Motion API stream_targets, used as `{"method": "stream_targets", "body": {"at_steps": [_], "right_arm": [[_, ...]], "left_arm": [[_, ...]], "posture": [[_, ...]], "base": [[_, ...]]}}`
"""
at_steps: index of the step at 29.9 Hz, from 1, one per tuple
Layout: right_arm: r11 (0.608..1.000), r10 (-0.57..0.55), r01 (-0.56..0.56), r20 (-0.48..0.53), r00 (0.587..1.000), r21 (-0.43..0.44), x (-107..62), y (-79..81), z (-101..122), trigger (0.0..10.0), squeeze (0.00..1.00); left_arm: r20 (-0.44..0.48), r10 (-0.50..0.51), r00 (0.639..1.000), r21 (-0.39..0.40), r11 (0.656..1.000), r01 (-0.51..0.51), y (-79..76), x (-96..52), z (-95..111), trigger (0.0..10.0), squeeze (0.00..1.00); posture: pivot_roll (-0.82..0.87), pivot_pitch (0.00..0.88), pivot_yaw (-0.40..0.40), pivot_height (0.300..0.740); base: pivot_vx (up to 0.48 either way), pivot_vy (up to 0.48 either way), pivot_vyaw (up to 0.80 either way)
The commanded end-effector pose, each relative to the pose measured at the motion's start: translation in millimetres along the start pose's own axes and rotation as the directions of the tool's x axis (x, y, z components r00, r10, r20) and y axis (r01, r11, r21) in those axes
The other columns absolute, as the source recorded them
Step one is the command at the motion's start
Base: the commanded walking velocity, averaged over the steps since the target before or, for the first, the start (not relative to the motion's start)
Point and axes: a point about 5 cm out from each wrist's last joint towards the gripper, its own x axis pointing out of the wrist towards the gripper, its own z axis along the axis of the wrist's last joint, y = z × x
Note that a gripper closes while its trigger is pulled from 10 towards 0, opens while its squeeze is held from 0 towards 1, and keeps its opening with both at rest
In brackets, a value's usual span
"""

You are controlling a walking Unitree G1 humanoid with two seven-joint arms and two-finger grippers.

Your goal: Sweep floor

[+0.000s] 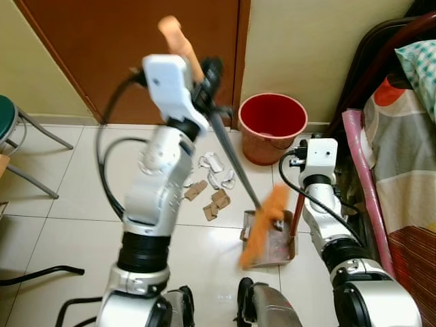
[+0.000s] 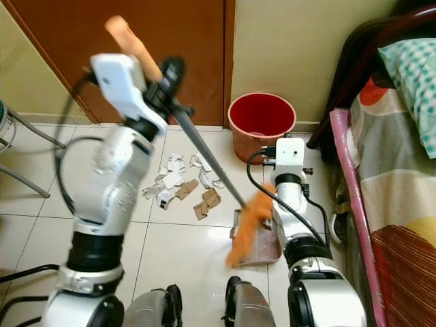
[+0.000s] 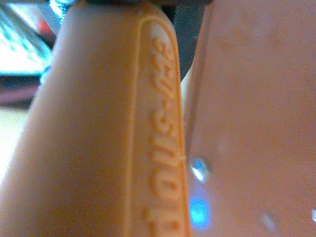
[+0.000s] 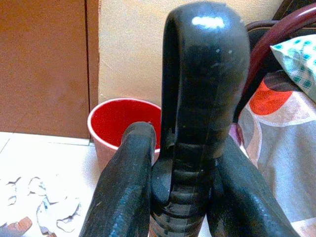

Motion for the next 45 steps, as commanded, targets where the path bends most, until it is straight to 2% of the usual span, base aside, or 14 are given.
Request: {"method": "stream_targets", "body": {"at_steps": [1,7,11,13,15,16,18,24,28,31,32,36,42,45], "right_arm": [[1.0,0.011,-0.011,-0.014,1.0,-0.004,-0.3,0.5,-2.6,10.0,0.0],[1.0,0.01,-0.01,-0.012,1.0,-0.008,-0.4,-4.9,-3.7,10.0,0.0],[1.0,0.009,-0.009,-0.01,1.0,0.01,-1.2,-6.8,-4.2,10.0,0.0],[1.0,0.01,-0.01,-0.01,1.0,0.013,-1.3,-6.5,-4.2,10.0,0.0],[0.999,-0.004,0.005,-0.02,1.0,0.053,-1.1,-6.9,-4.0,10.0,0.0],[0.999,-0.004,0.005,-0.02,1.0,0.053,-1.1,-6.9,-4.0,10.0,0.0],[0.998,-0.008,0.009,-0.013,1.0,0.061,0.3,-8.0,-1.2,10.0,0.0],[0.998,-0.004,0.005,-0.008,1.0,0.055,0.9,-10.0,-0.2,10.0,0.0],[0.997,-0.008,0.009,-0.012,1.0,0.076,0.8,-8.9,0.5,10.0,0.0],[0.994,-0.003,0.004,-0.007,1.0,0.107,-0.3,-4.9,3.1,10.0,0.0],[0.993,0.0,0.001,-0.006,1.0,0.122,-1.3,-3.5,4.2,10.0,0.0],[0.99,0.005,-0.005,0.0,1.0,0.143,-3.7,-1.1,6.7,10.0,0.0],[0.984,0.001,0.001,-0.01,1.0,0.178,-6.8,1.1,8.0,10.0,0.0],[0.983,0.002,0.001,-0.02,1.0,0.185,-10.5,2.5,6.4,10.0,0.0]], "left_arm": [[0.036,-0.012,0.999,-0.018,1.0,0.012,-3.3,0.9,9.6,10.0,0.0],[0.042,0.006,0.999,0.019,1.0,-0.007,6.9,-2.3,18.1,10.0,0.0],[-0.048,0.033,0.998,0.069,0.997,-0.03,19.0,-23.1,-3.0,10.0,0.0],[-0.067,0.033,0.997,0.09,0.996,-0.027,20.8,-27.8,-8.2,10.0,0.0],[-0.123,0.048,0.991,0.118,0.992,-0.034,25.7,-42.3,-24.0,10.0,0.0],[-0.123,0.048,0.991,0.118,0.992,-0.034,25.7,-42.3,-24.0,10.0,0.0],[-0.17,0.07,0.983,0.139,0.989,-0.047,28.5,-54.1,-37.7,10.0,0.0],[-0.184,0.08,0.98,0.16,0.986,-0.051,25.0,-60.1,-44.0,10.0,0.0],[-0.226,0.092,0.97,0.171,0.984,-0.053,26.5,-68.5,-60.8,10.0,0.0],[-0.281,0.075,0.957,0.164,0.986,-0.029,22.4,-74.7,-83.6,10.0,0.0],[-0.307,0.061,0.95,0.157,0.988,-0.013,17.4,-75.2,-93.7,10.0,0.0],[-0.356,0.01,0.934,0.114,0.993,0.033,-0.9,-72.0,-112.6,10.0,0.0],[-0.355,-0.059,0.933,0.051,0.995,0.082,-24.9,-66.4,-122.1,10.0,0.0],[-0.315,-0.087,0.945,-0.006,0.996,0.09,-40.7,-58.5,-118.2,10.0,0.0]], "posture": [[0.08,0.172,-0.015,0.74],[0.08,0.151,-0.022,0.74],[0.07,0.14,-0.027,0.74],[0.07,0.138,-0.029,0.74],[0.07,0.136,-0.031,0.74],[0.07,0.136,-0.031,0.74],[0.06,0.139,-0.034,0.74],[0.06,0.149,-0.039,0.74],[0.05,0.157,-0.04,0.74],[0.04,0.163,-0.044,0.74],[0.03,0.166,-0.048,0.74],[0.03,0.166,-0.049,0.74],[0.02,0.165,-0.045,0.74],[0.02,0.162,-0.045,0.74]], "base": [[0.0,0.0,0.0],[0.0,0.0,0.0],[0.0,0.0,0.0],[0.0,0.0,0.0],[0.0,0.0,0.0],[0.0,0.0,0.0],[0.0,0.0,0.0],[0.0,0.0,0.0],[0.0,0.0,0.0],[0.0,0.0,0.0],[0.0,0.0,0.0],[0.0,0.0,0.0],[0.0,0.0,0.0],[0.0,0.0,0.0]]}}
